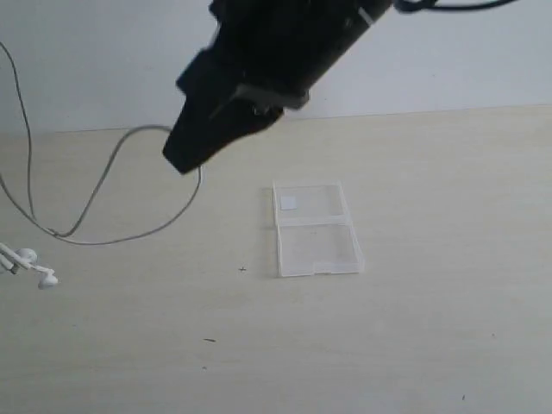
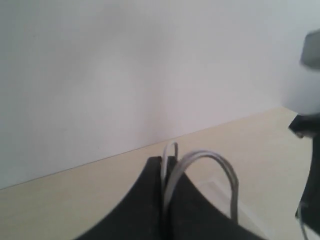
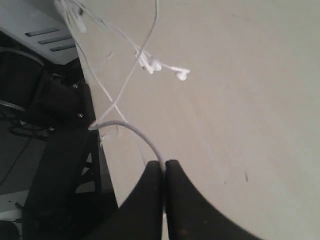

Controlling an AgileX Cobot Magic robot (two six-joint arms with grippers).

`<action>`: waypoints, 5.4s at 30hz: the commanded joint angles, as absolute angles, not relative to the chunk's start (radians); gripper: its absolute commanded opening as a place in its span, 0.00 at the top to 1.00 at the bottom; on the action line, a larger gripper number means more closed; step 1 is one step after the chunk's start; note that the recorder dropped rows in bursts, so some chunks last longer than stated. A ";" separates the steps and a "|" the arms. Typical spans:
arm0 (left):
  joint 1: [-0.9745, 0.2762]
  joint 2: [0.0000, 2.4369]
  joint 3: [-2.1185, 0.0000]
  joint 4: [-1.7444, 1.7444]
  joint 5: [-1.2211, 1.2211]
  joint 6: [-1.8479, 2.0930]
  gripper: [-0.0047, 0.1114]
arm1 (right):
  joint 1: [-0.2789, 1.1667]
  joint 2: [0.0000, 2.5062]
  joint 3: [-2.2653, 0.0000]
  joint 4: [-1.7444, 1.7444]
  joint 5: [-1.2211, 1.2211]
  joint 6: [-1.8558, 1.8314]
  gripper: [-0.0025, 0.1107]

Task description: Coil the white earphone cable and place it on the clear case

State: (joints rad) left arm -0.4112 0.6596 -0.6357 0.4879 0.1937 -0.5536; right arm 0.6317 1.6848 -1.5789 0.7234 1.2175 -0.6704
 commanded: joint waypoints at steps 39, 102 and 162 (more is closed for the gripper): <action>-0.406 0.647 -0.657 1.115 0.226 -1.115 0.96 | 0.642 1.665 -1.542 1.116 1.166 -1.138 0.34; -0.406 0.816 -0.778 1.530 0.339 -1.663 0.96 | 0.832 1.920 -1.542 1.569 0.709 -1.590 0.34; -0.406 0.814 -0.778 1.595 0.286 -1.847 0.96 | 0.895 1.935 -1.542 1.744 0.605 -1.649 0.98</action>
State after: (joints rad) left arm -0.4112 0.8144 -0.7734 1.5868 0.2932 -1.8393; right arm 0.8943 1.9357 -1.5440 1.7347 0.5980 -1.6656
